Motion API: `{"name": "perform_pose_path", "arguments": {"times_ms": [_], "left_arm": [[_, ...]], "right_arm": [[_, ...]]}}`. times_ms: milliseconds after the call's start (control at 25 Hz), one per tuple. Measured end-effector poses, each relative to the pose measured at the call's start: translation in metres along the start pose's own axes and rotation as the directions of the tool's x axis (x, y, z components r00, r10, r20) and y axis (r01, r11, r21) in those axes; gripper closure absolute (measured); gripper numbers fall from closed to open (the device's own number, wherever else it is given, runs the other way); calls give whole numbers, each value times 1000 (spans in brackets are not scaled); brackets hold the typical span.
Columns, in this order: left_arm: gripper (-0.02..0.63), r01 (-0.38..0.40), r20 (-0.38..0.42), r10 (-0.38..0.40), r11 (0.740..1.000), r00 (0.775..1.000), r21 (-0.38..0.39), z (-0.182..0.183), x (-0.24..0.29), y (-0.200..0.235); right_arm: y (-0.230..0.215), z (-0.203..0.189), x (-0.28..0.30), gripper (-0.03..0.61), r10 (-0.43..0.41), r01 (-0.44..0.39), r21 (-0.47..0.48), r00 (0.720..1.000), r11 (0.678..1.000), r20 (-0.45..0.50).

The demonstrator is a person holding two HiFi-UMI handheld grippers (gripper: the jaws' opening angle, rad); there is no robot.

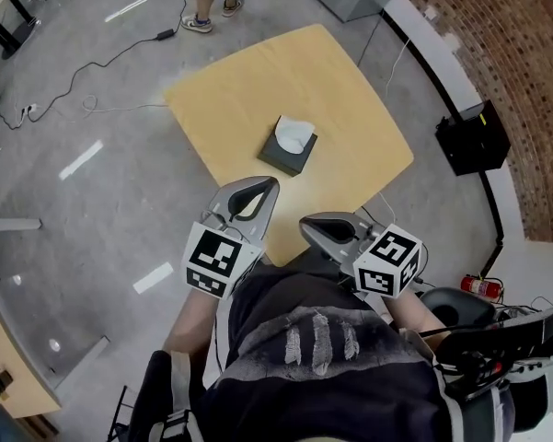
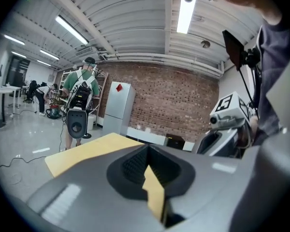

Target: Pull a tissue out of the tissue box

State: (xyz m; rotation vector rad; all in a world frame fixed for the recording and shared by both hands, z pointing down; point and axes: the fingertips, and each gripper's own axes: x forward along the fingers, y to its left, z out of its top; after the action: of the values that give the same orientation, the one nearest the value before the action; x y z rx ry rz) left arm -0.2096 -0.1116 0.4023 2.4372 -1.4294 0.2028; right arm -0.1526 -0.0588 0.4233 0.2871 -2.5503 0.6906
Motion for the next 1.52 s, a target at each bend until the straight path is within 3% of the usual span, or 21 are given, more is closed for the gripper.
{"name": "perform_pose_path", "arguments": {"times_ms": [320,680,920,1200,1520], "left_arm": [[611,-53,-88,52,999,995,-8,-15,30,19],[611,-36,-200,31,999,979,-23,-33,81,18],[611,-14,-255,16,1000,967,8,-42,97,13],[611,10,-304,9,998,953,61,-61,111,11],[611,42,-407,-5,996,914,83,-94,142,-6]], "right_arm": [[-48,6,8,581,13,-14,-10,999,1000,-51],[-109,39,16,580,-18,16,-82,1000,996,-23],[-129,54,17,580,-38,40,-48,999,998,38],[-140,43,20,580,-42,41,18,998,999,56],[-162,29,17,580,-64,60,73,996,995,58]]}}
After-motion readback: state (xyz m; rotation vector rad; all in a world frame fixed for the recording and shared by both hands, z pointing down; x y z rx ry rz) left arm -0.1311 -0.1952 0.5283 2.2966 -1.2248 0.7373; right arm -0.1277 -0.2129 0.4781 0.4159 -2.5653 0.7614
